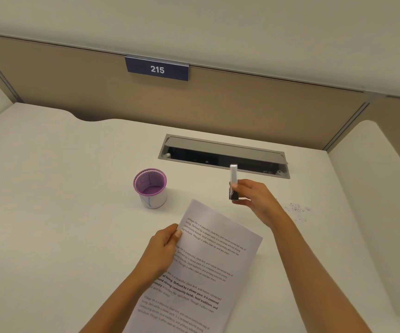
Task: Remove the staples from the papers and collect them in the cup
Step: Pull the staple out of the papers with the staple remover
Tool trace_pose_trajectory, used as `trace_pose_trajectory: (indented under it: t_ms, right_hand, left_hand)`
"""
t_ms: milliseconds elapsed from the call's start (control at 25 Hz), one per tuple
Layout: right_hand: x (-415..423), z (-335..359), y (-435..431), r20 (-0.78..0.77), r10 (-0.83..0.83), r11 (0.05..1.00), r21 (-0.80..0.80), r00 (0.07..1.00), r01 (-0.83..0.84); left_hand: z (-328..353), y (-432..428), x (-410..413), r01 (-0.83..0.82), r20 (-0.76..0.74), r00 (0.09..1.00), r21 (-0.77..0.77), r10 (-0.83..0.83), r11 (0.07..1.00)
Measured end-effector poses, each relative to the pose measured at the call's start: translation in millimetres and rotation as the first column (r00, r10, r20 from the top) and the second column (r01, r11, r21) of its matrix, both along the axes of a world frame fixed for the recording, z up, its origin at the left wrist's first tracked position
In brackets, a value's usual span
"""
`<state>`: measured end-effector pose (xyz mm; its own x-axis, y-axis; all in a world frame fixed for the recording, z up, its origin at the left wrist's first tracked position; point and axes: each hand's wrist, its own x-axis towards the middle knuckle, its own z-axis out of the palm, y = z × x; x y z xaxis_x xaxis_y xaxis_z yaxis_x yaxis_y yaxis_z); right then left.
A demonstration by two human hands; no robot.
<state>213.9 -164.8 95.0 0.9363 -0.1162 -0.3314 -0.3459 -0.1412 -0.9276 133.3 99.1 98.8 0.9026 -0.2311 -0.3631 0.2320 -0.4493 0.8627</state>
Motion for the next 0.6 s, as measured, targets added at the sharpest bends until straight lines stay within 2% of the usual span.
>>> trace_pose_trajectory:
  t_ms: [80,120,200,360,600]
  right_hand:
    - [-26,32,6,0.099,-0.066,0.951,0.307,0.993,0.032]
    - [-39,47,10,0.136,-0.075,0.931,0.365,0.988,0.021]
    - [-63,71,20,0.201,-0.043,0.952,0.304,0.979,-0.020]
    - [-107,104,36,0.273,0.021,0.999,0.028,0.962,-0.029]
    - [-156,134,53,0.403,0.019,0.999,-0.045,0.915,-0.001]
  left_hand:
    - [12,-1,-3,0.034,0.032,0.999,0.002,-0.034,0.999]
    - [20,-1,-5,0.053,0.056,0.997,0.002,-0.053,0.999]
    - [37,-1,-8,0.093,0.119,0.988,0.013,-0.094,0.996]
    - [72,2,-23,0.159,0.251,0.952,0.075,-0.173,0.984]
    - [105,9,-54,0.197,0.393,0.886,0.163,-0.247,0.967]
